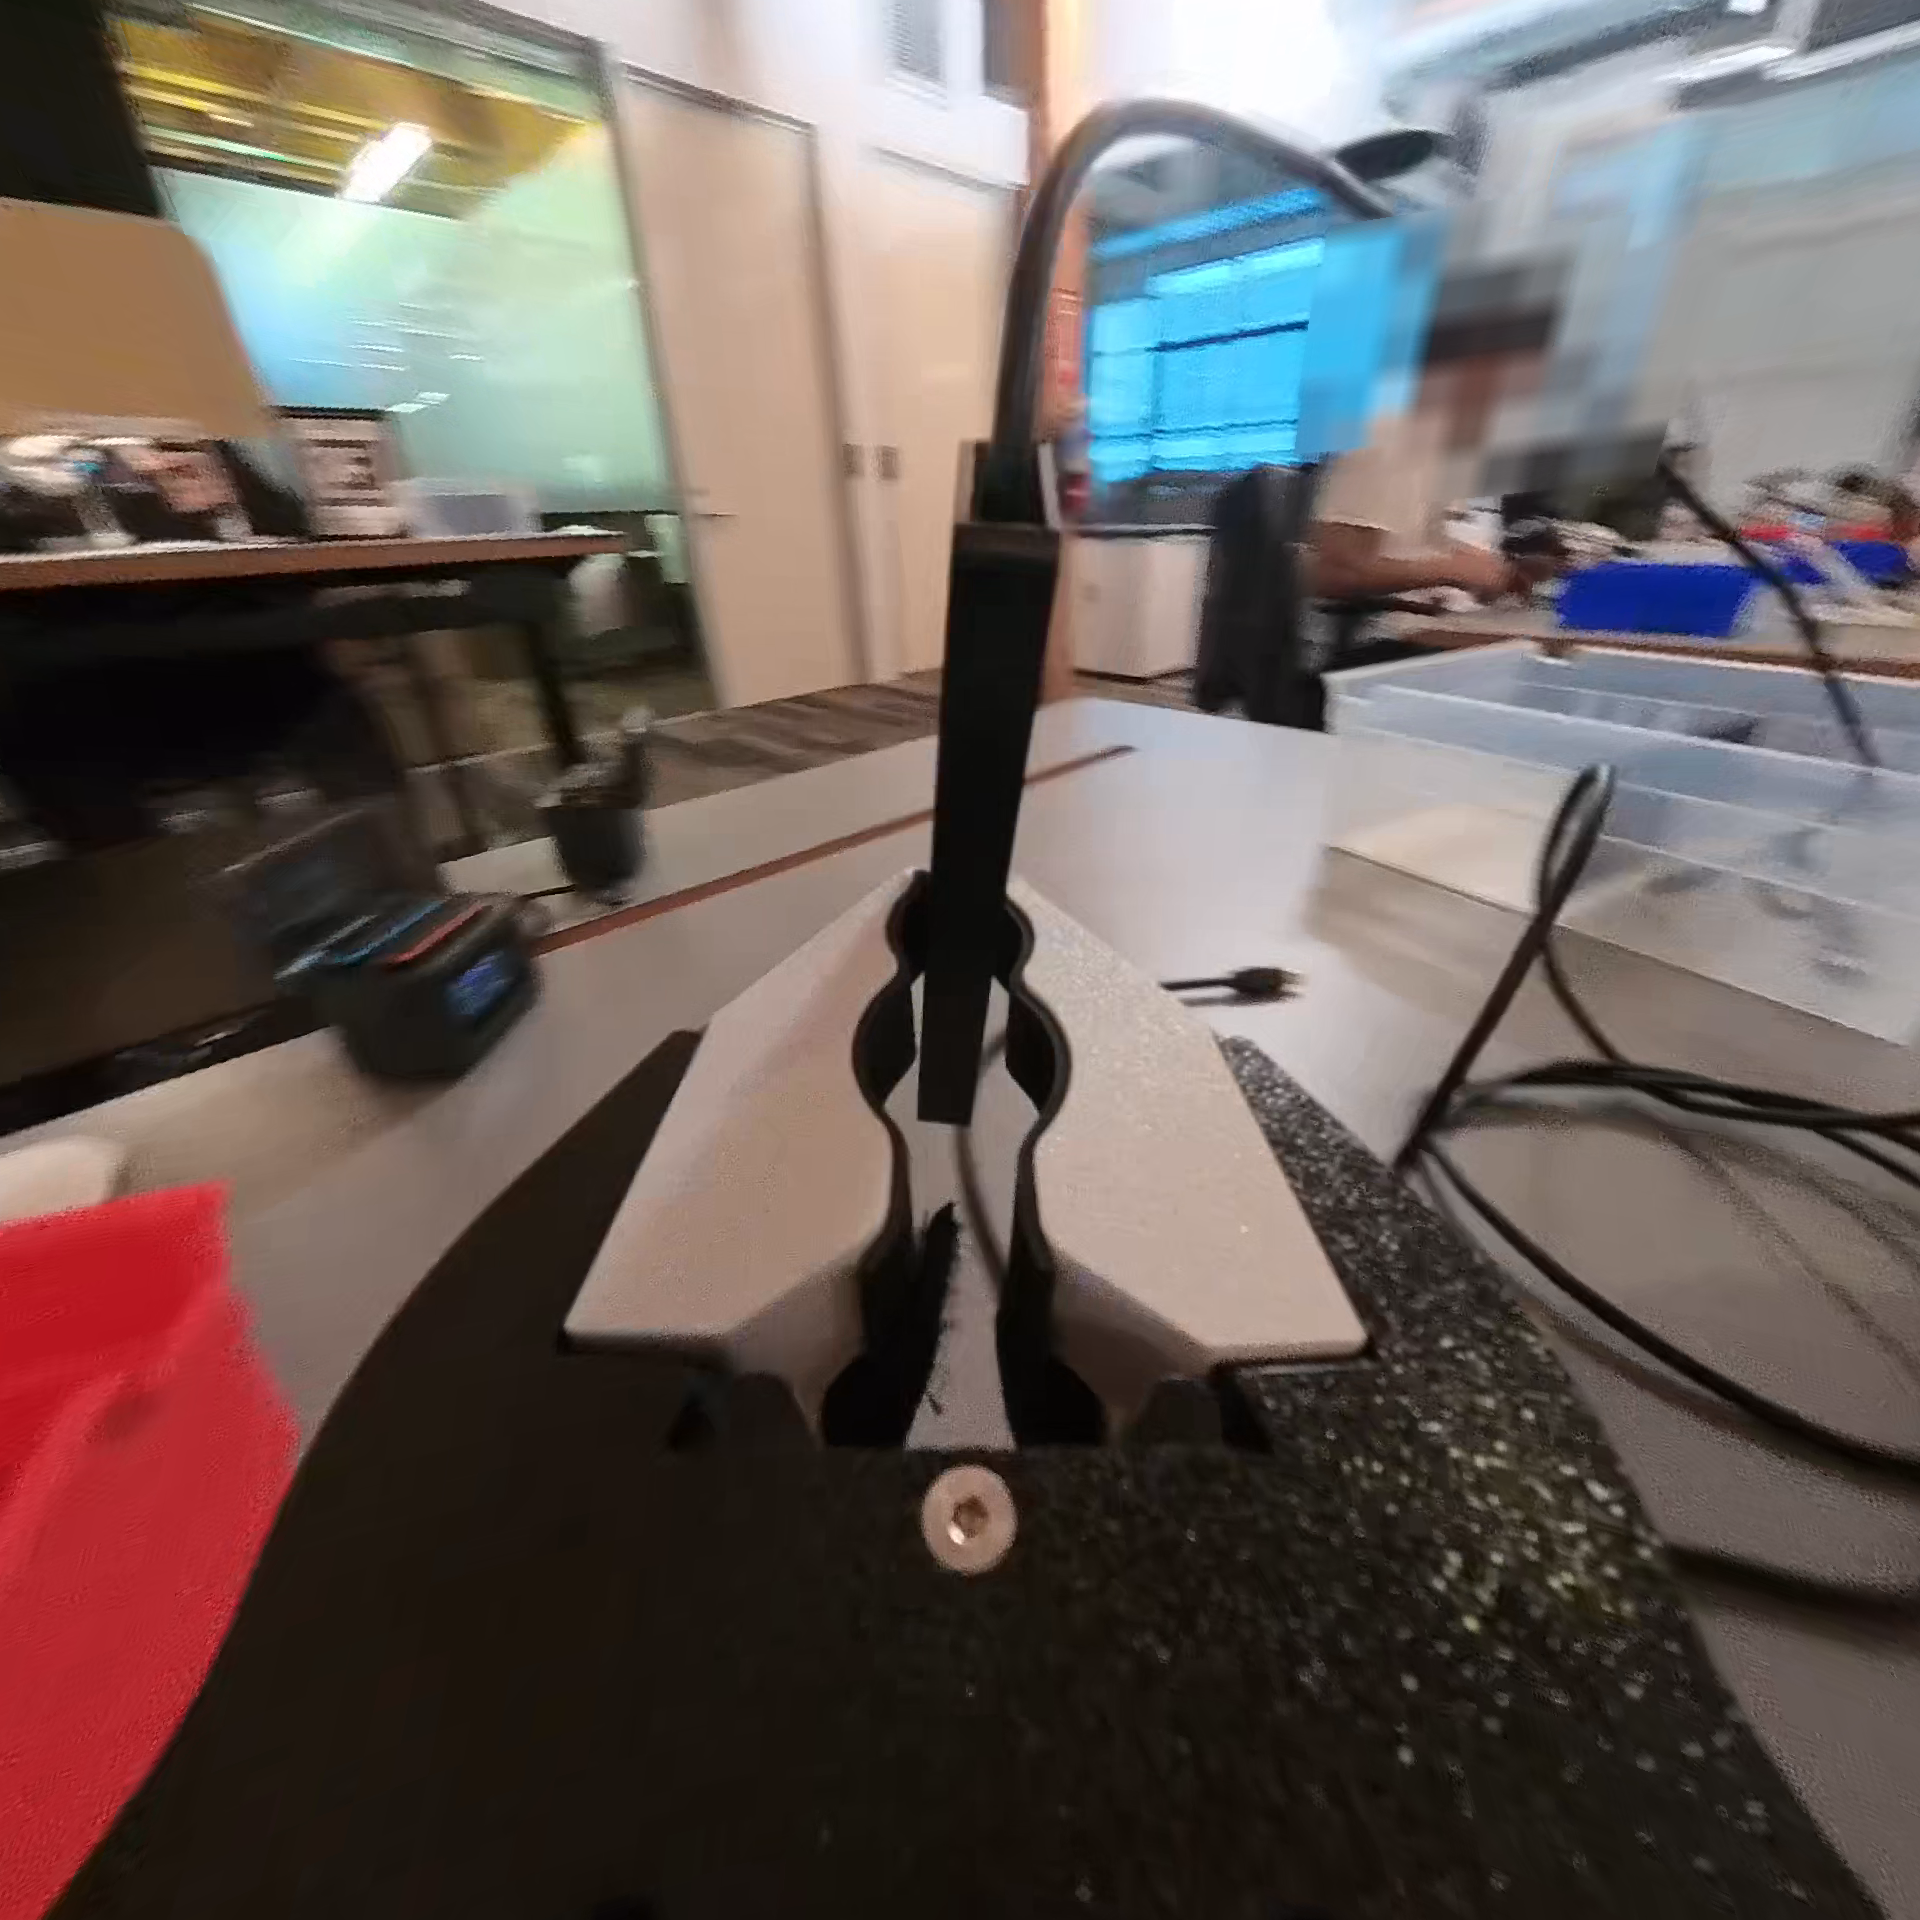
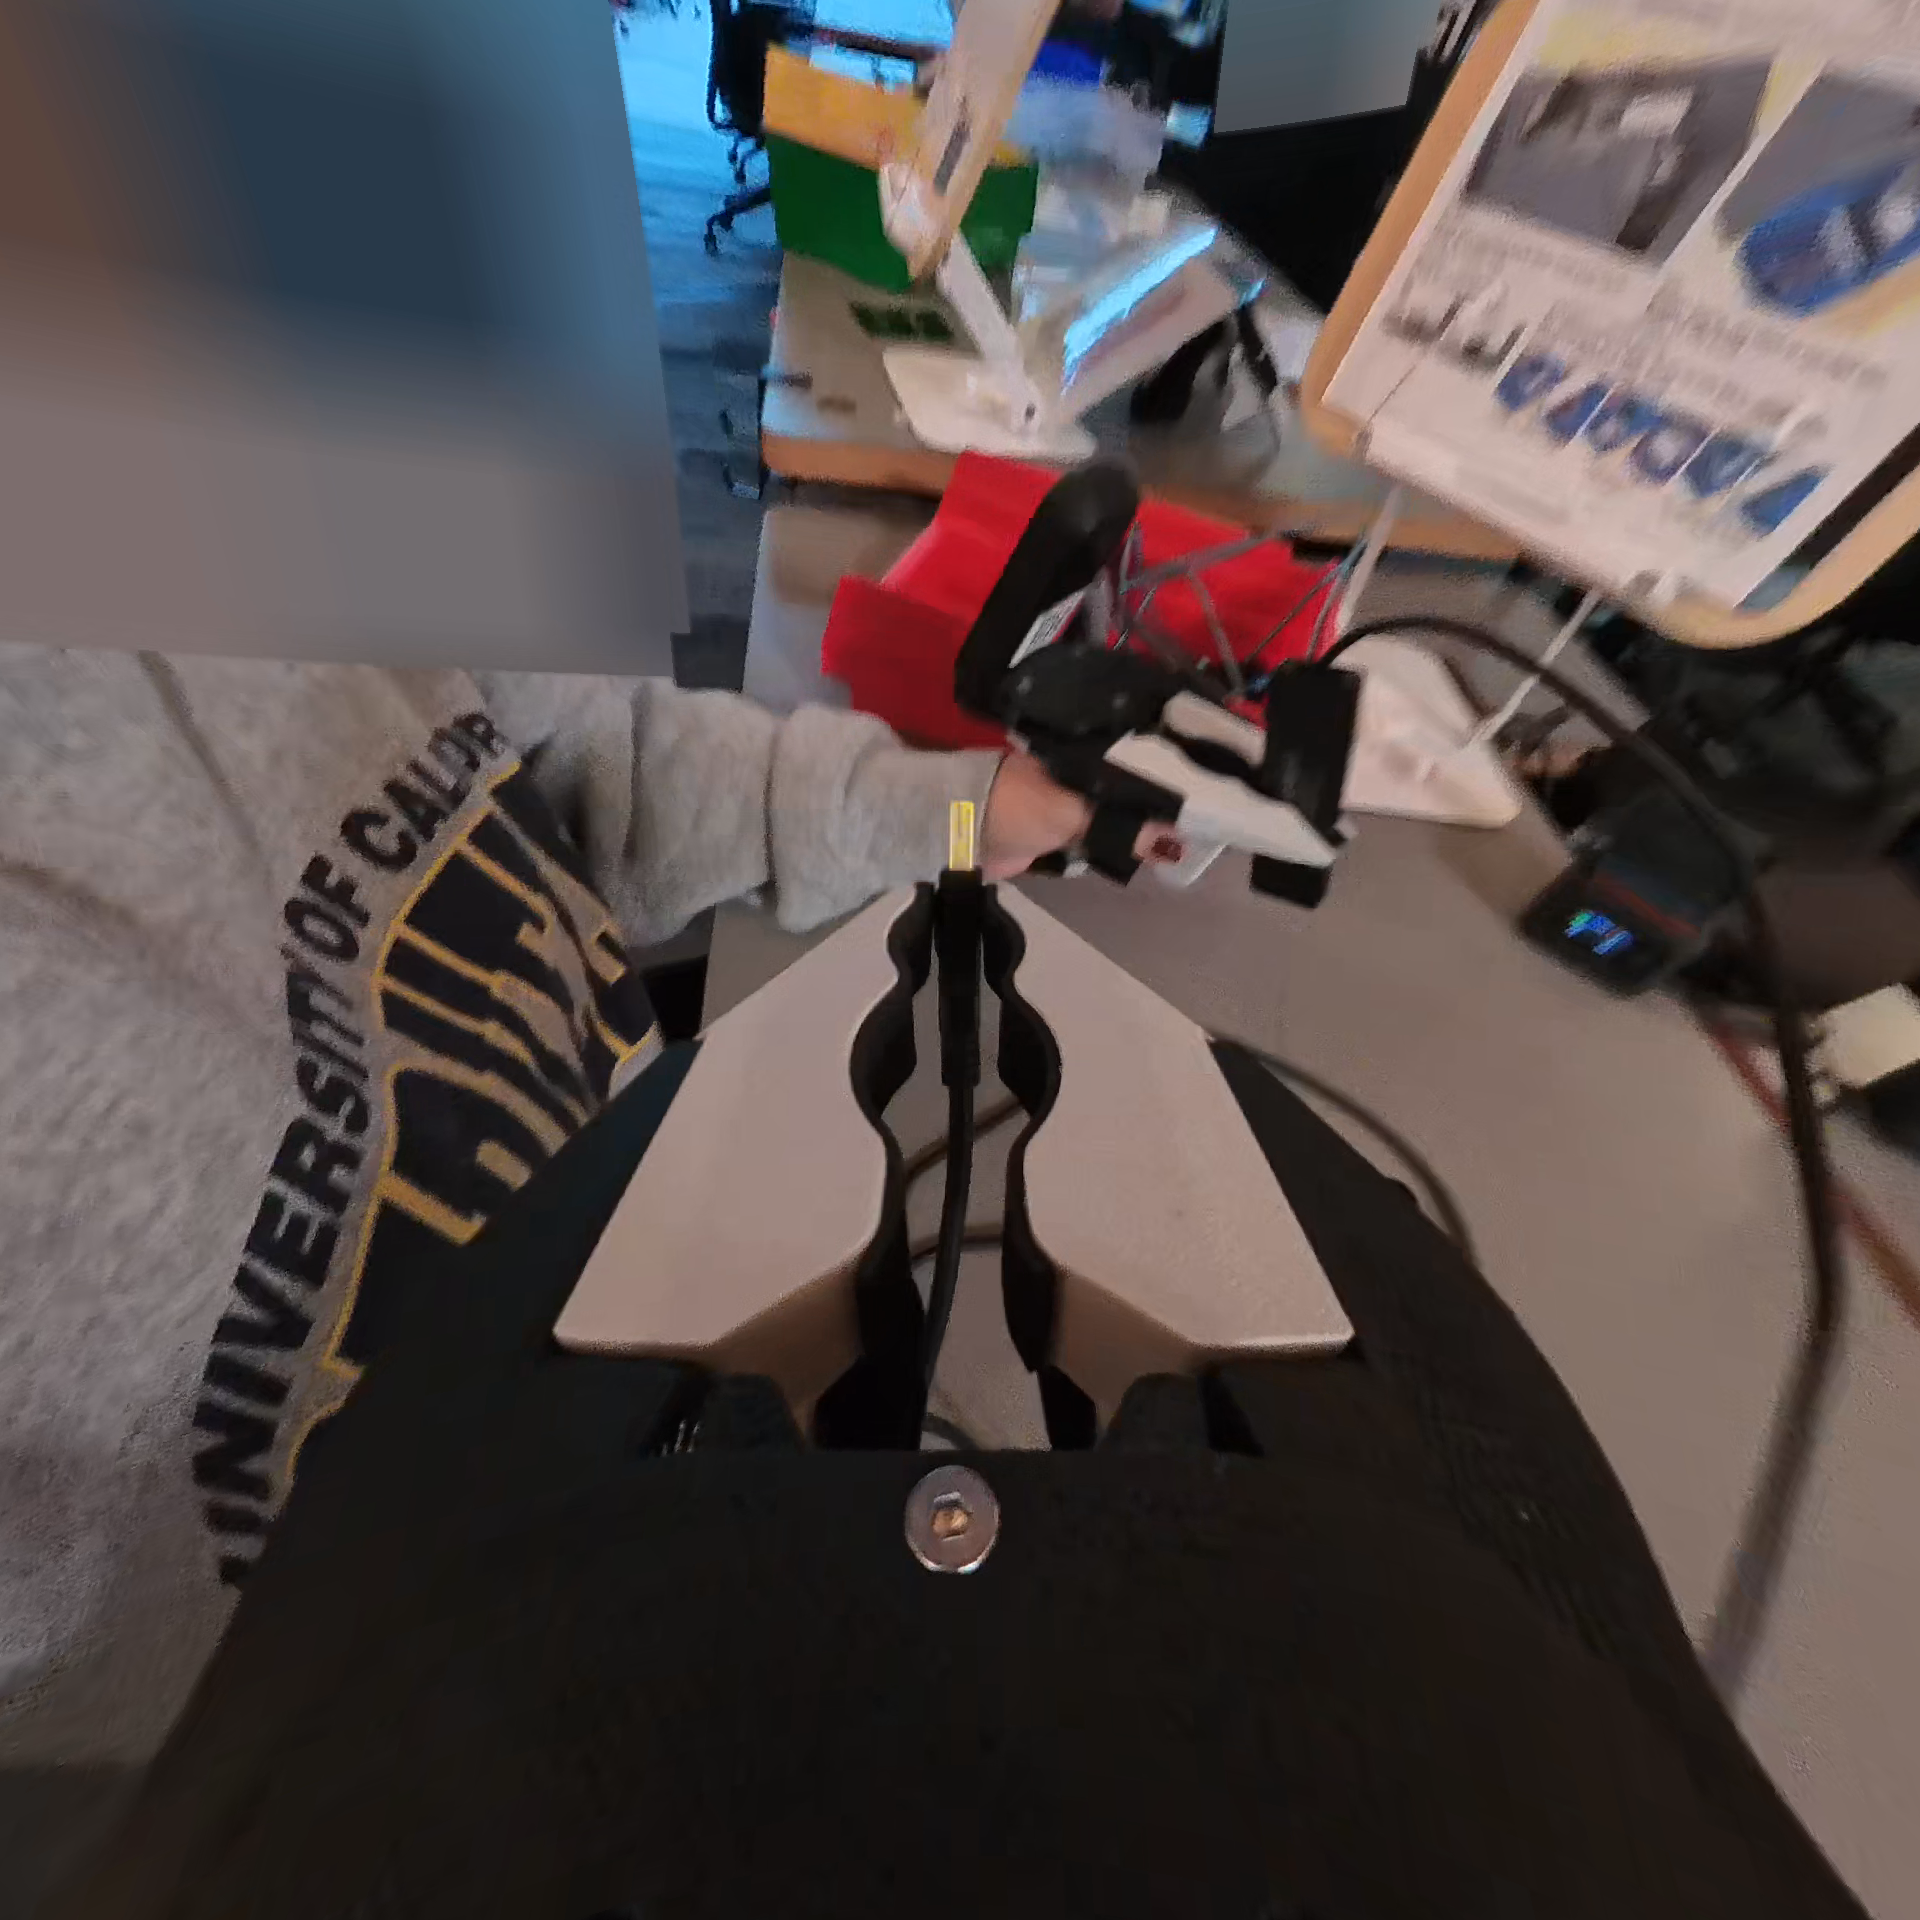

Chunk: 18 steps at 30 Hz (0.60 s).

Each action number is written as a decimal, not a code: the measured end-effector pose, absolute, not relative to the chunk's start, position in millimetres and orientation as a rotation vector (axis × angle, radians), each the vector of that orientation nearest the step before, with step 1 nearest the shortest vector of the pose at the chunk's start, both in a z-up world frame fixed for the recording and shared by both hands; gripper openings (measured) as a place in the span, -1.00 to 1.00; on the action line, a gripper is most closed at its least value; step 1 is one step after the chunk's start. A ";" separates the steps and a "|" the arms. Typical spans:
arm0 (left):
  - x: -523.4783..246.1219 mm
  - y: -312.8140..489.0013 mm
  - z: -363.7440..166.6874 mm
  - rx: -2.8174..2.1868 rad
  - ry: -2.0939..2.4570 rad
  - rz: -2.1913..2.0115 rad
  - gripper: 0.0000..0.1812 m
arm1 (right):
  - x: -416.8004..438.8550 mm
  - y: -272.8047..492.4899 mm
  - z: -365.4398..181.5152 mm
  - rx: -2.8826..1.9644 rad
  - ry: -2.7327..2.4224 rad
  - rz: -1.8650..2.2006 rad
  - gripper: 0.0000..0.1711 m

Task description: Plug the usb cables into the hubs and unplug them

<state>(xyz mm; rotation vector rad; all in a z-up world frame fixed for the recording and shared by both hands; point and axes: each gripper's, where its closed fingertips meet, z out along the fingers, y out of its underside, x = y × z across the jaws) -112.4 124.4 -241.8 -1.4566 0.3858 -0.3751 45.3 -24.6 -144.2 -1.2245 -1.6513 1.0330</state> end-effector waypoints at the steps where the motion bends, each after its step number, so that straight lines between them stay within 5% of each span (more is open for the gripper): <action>1: -123.5 127.0 -241.8 -1.454 0.333 -0.342 -0.91 | 42.8 -19.8 -129.2 -1.200 -1.627 1.018 -0.92; 10: -145.7 137.8 -256.4 -1.495 0.263 -0.184 -0.90 | 39.8 43.5 -38.5 -1.082 -1.504 0.708 -0.91; 18: -143.4 137.6 -253.6 -1.468 0.256 -0.246 -0.90 | 32.8 79.4 -226.9 -1.435 -1.949 0.287 -0.91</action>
